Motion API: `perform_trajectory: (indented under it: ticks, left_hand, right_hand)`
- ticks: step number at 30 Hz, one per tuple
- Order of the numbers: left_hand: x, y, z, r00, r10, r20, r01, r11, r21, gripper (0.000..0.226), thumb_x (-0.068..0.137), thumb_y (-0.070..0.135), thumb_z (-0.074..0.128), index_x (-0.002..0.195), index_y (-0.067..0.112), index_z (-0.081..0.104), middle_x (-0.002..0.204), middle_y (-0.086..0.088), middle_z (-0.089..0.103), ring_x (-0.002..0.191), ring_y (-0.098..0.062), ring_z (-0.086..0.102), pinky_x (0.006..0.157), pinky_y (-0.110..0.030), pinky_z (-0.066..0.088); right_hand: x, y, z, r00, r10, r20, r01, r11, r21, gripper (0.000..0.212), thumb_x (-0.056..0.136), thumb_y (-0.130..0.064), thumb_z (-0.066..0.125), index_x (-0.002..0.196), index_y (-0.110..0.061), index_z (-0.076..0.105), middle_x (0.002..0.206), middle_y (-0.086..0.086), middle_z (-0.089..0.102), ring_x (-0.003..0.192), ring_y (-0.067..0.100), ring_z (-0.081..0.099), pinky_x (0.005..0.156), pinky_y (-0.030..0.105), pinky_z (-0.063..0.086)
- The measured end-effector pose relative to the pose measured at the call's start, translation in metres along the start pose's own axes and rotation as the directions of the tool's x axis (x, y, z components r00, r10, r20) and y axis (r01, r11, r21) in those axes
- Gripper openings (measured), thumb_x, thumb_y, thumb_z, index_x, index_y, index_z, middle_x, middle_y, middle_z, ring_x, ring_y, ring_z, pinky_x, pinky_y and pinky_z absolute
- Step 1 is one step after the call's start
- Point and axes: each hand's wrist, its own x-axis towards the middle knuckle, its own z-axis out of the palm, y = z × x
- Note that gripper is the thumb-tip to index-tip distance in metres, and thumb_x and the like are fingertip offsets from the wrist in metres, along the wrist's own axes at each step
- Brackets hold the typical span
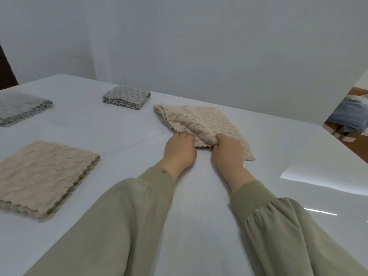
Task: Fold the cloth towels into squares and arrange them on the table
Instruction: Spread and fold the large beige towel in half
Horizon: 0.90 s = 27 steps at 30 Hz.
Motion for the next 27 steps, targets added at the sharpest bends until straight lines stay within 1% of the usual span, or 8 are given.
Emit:
perform_trajectory:
  ticks: [4,9,13,17,21,23,25,27]
  left_hand:
    - [-0.010,0.032,0.017,0.997,0.013,-0.082,-0.009,0.998,0.056,0.047,0.091,0.011,0.035,0.137,0.018,0.041,0.142,-0.003,0.042,0.129,-0.025,0.035,0.104,-0.039,0.031]
    - [-0.017,0.029,0.014,0.969,0.058,-0.240,-0.050,0.998,0.039,0.028,0.085,0.008,0.044,0.104,0.017,0.063,0.106,-0.002,0.065,0.098,-0.026,0.057,0.068,-0.029,0.037]
    - [-0.024,0.019,0.003,0.968,0.045,-0.248,-0.042,0.999,0.020,0.026,0.089,0.014,0.047,0.106,0.018,0.066,0.105,-0.002,0.067,0.098,-0.025,0.057,0.073,-0.030,0.041]
    - [-0.026,0.004,-0.006,0.942,-0.077,-0.326,0.069,0.997,-0.038,0.019,0.088,0.016,0.050,0.098,0.015,0.067,0.103,-0.006,0.065,0.100,-0.029,0.056,0.076,-0.034,0.043]
    - [-0.024,0.000,-0.014,0.898,-0.091,-0.430,0.031,0.989,-0.146,0.056,0.084,0.008,0.053,0.139,0.011,0.042,0.149,-0.013,0.035,0.137,-0.031,0.028,0.112,-0.041,0.024]
    - [-0.026,0.009,-0.013,0.919,0.070,-0.389,-0.127,0.984,-0.124,0.062,0.081,0.006,0.053,0.141,0.010,0.039,0.152,-0.012,0.030,0.141,-0.029,0.020,0.116,-0.041,0.015]
    - [-0.026,0.016,-0.007,0.958,0.208,-0.198,-0.216,0.976,-0.021,0.062,0.083,0.014,0.052,0.143,0.014,0.037,0.154,-0.006,0.026,0.144,-0.025,0.013,0.117,-0.042,0.012]
    - [-0.021,0.013,0.002,0.980,0.194,-0.044,-0.192,0.980,0.055,0.062,0.088,0.027,0.050,0.146,0.020,0.031,0.157,-0.001,0.020,0.145,-0.020,0.008,0.116,-0.044,0.013]
  right_hand:
    - [-0.007,0.037,-0.009,1.000,-0.007,0.025,0.006,1.000,0.025,0.016,0.080,-0.001,0.046,0.085,-0.011,0.057,0.085,0.012,0.066,0.082,0.033,0.057,0.069,0.031,0.028]
    - [-0.020,0.069,-0.022,0.992,0.028,0.124,-0.064,0.953,0.296,0.038,0.089,-0.008,0.048,0.125,-0.015,0.053,0.115,0.009,0.065,0.109,0.030,0.056,0.088,0.034,0.044]
    - [-0.024,0.059,-0.023,0.976,-0.092,0.197,0.028,0.951,0.308,0.038,0.088,-0.012,0.051,0.125,-0.018,0.055,0.115,0.007,0.065,0.108,0.029,0.056,0.085,0.031,0.040]
    - [-0.024,0.030,-0.020,0.927,-0.251,0.279,0.129,0.911,0.393,0.050,0.086,-0.003,0.047,0.134,-0.017,0.050,0.130,0.005,0.058,0.121,0.024,0.050,0.097,0.026,0.034]
    - [-0.026,0.009,-0.013,0.925,-0.289,0.246,0.148,0.871,0.468,0.052,0.081,-0.006,0.053,0.133,-0.014,0.052,0.128,0.007,0.060,0.119,0.024,0.051,0.099,0.025,0.034]
    - [-0.023,0.018,-0.011,0.958,-0.243,0.151,0.169,0.906,0.388,0.049,0.076,-0.014,0.053,0.125,-0.012,0.058,0.120,0.008,0.063,0.115,0.027,0.052,0.099,0.033,0.038]
    - [-0.016,0.034,-0.010,0.978,-0.180,0.104,0.153,0.961,0.229,0.048,0.072,-0.019,0.051,0.119,-0.012,0.059,0.116,0.007,0.063,0.113,0.029,0.052,0.098,0.038,0.038]
    - [-0.012,0.048,-0.012,0.991,-0.047,0.127,0.018,0.974,0.224,0.038,0.080,-0.015,0.052,0.117,-0.012,0.060,0.114,0.007,0.063,0.110,0.029,0.053,0.095,0.036,0.040]
